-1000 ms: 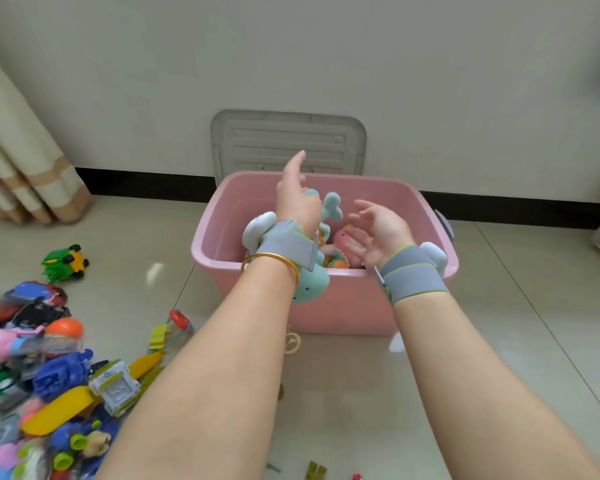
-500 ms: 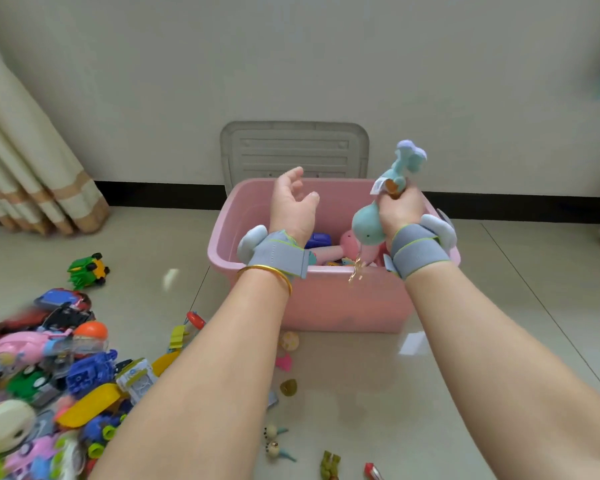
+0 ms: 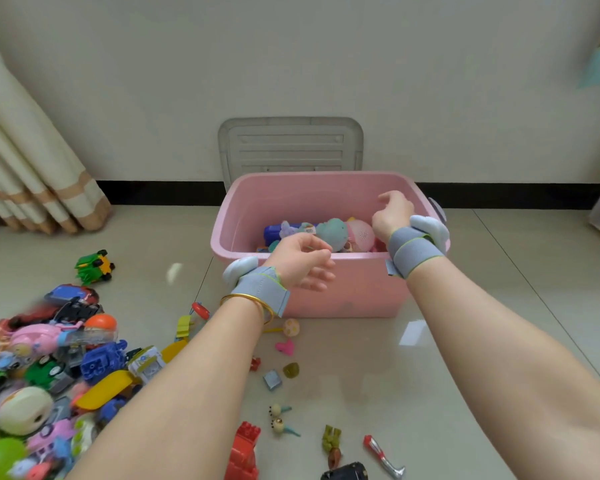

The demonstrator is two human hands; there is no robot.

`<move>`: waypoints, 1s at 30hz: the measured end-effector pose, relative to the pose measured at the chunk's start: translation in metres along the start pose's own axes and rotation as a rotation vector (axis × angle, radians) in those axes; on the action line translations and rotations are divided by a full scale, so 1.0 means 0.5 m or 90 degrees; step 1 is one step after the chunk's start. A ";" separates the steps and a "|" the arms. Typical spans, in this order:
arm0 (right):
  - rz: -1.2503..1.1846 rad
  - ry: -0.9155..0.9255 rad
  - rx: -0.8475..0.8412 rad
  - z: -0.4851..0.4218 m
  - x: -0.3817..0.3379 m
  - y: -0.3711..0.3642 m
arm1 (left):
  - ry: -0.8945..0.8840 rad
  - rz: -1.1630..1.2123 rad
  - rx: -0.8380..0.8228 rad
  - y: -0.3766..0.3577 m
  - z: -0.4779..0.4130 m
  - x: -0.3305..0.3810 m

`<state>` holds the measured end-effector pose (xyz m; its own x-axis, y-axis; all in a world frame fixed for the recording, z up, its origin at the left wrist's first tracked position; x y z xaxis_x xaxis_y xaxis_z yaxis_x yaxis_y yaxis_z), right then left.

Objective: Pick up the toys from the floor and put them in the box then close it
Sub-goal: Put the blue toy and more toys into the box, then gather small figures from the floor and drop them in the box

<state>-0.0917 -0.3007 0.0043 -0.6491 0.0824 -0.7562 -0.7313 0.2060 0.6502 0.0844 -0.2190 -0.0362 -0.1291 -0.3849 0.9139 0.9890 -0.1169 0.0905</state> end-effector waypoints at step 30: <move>0.343 0.341 -0.541 0.542 0.175 -0.239 | 0.126 -1.015 -0.239 -0.100 0.143 -0.419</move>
<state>-0.0047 -0.0539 -0.1596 -0.7788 -0.5084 -0.3674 -0.1027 -0.4745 0.8742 0.0674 -0.0671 -0.2039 -0.9705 0.2324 -0.0641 -0.2083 -0.6749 0.7079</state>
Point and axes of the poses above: each hand's wrist, its own z-axis away from the middle knuckle, its own y-axis out of the back of the hand, x = y × z, the point moved 10 cm from there along -z, towards the middle knuckle, and after that the axes turned 7 degrees about y, right-handed, at the moved point
